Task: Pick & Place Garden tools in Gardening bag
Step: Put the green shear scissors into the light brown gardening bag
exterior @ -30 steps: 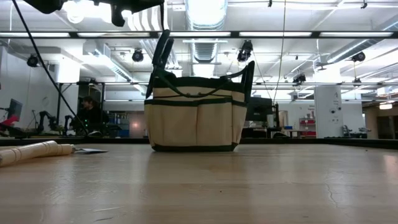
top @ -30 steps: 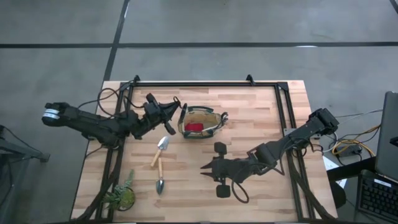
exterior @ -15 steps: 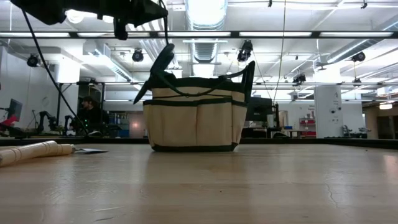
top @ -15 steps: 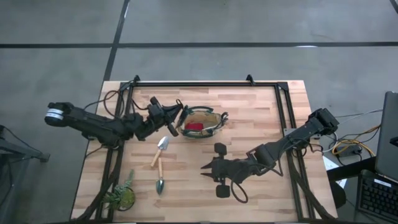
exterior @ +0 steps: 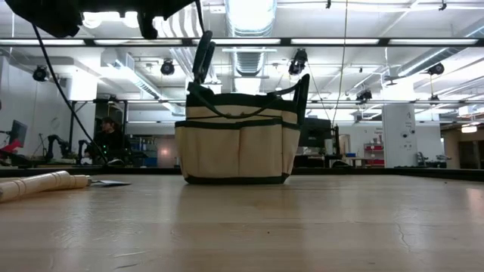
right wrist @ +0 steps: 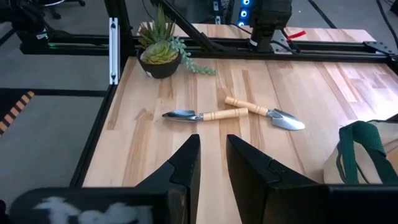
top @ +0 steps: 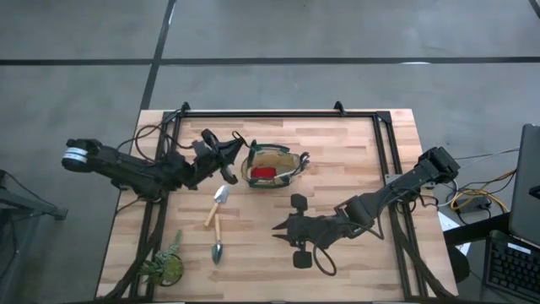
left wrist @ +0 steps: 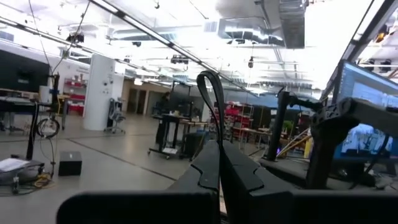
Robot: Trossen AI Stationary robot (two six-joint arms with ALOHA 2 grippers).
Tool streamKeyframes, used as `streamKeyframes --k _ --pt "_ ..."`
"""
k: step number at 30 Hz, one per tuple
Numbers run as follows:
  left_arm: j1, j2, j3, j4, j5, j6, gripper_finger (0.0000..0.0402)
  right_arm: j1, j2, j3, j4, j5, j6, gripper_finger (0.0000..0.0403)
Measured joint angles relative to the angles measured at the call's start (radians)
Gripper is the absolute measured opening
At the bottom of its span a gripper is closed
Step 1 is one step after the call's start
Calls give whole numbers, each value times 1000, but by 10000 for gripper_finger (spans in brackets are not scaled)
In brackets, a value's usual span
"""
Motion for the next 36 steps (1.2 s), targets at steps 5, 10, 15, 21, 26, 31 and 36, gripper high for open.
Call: streamKeyframes --k 5,10,15,21,26,31,36 --pt "14 24 -39 66 7 -23 3 0 0 0 1 0 0 79" --pt "18 74 -97 222 22 -47 3 0 0 0 1 0 0 81" --pt "21 136 -137 417 64 -67 4 0 0 0 1 0 0 73" --pt "21 96 -146 440 49 15 3 0 0 0 0 0 0 69" --pt "18 16 -170 411 33 60 3 0 0 0 -1 0 0 77" --pt "11 -77 -180 219 -61 58 5 0 0 0 -1 0 1 82" --pt "11 -111 -184 87 -66 3 4 0 0 0 0 2 0 75"
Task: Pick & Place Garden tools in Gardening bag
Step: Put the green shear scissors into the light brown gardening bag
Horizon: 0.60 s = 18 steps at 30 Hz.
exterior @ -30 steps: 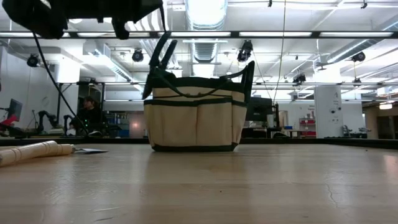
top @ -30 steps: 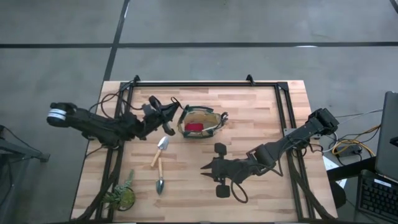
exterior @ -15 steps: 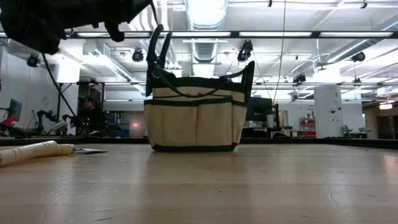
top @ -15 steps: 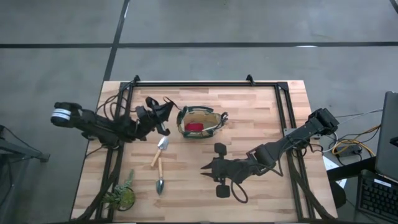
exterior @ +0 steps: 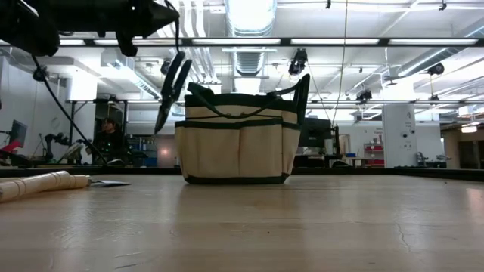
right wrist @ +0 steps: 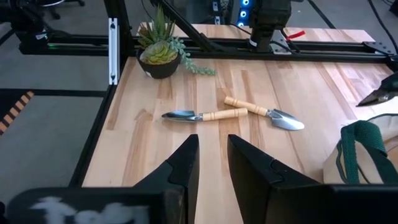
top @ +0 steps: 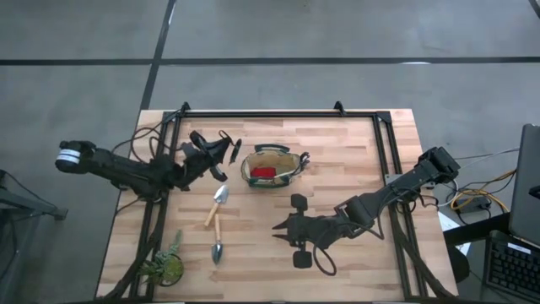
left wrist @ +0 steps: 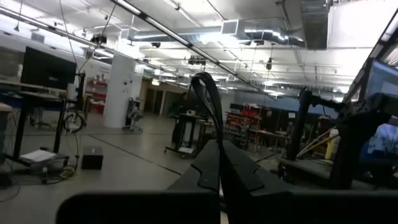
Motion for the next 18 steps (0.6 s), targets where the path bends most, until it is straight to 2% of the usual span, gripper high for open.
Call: streamKeyframes --k 10,18 --pt "9 108 7 5 28 -147 4 0 0 0 6 21 -8 73" --pt "9 176 99 41 101 -139 5 -1 0 0 17 24 -19 85"
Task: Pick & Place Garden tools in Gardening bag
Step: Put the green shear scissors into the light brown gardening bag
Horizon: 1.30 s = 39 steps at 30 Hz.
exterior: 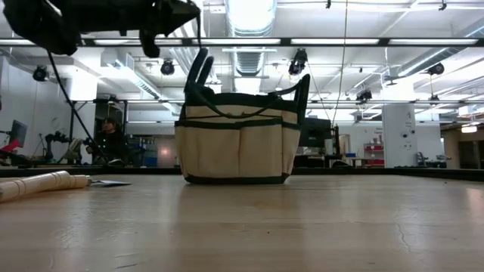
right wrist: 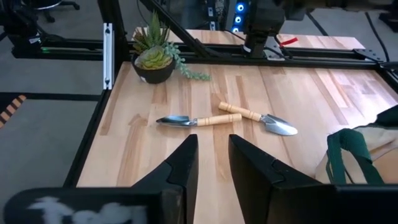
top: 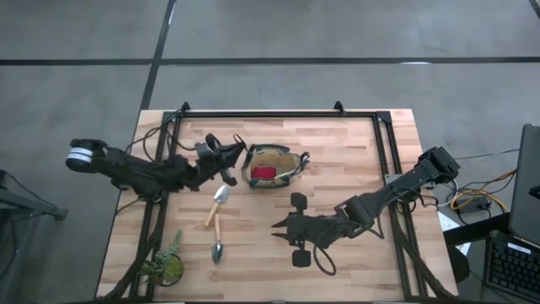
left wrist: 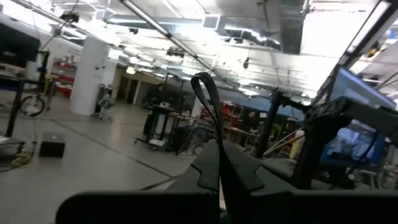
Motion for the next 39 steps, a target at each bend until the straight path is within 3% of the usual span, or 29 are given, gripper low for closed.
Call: streamKeyframes --k 15,32,39 --pt "2 116 101 -6 49 -39 4 1 0 -5 0 -1 4 70" --pt "1 87 83 2 84 -104 8 1 0 -8 1 -3 9 84" --pt "1 84 25 5 39 -84 6 2 0 -11 0 -3 11 73"
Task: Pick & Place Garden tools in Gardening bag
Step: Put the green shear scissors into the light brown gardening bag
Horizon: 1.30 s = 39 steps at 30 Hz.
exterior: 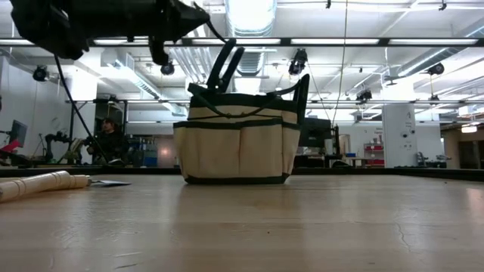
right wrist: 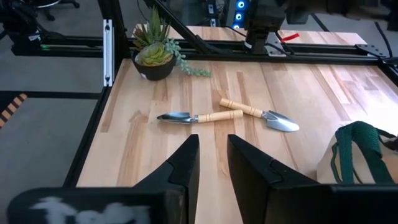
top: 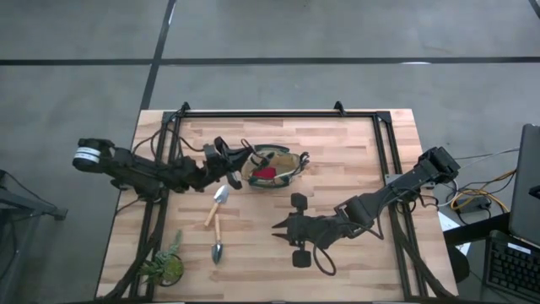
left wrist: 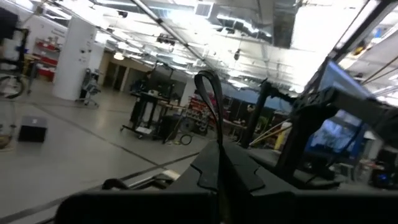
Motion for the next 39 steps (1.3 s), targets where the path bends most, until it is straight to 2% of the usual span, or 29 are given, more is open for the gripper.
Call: streamKeyframes --k 6,12,17,22,26,32,39 --pt "-6 -49 -42 8 -17 22 7 0 0 0 0 0 0 77" --pt "-21 -194 -105 6 -28 65 7 0 0 0 0 0 0 86" --pt "-33 -317 -179 -64 -77 61 7 0 0 0 1 0 0 81" --pt "-36 -377 -260 -72 -95 10 7 0 0 0 3 0 0 74" --pt "-36 -388 -288 -70 -122 -13 7 -1 0 0 4 1 0 74" --pt "-36 -350 -276 -79 -97 -38 7 -1 0 0 6 2 0 83" --pt "-36 -275 -221 -198 -92 -90 8 -1 0 0 6 2 0 86"
